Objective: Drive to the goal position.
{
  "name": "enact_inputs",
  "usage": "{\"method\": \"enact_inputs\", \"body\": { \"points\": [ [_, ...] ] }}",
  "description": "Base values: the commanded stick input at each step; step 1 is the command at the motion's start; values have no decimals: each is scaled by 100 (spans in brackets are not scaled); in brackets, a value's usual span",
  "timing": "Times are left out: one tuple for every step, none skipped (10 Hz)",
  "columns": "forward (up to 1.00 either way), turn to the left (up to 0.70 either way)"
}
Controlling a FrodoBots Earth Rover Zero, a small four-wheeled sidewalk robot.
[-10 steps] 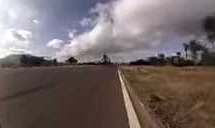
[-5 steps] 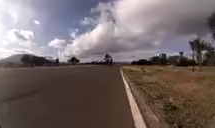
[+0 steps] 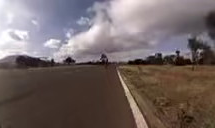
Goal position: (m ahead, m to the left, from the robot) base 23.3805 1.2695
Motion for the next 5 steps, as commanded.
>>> {"method": "enact_inputs", "body": {
  "points": [
    [89,0],
    [86,0],
    [87,0],
    [87,-4],
    [86,-10]
  ]
}}
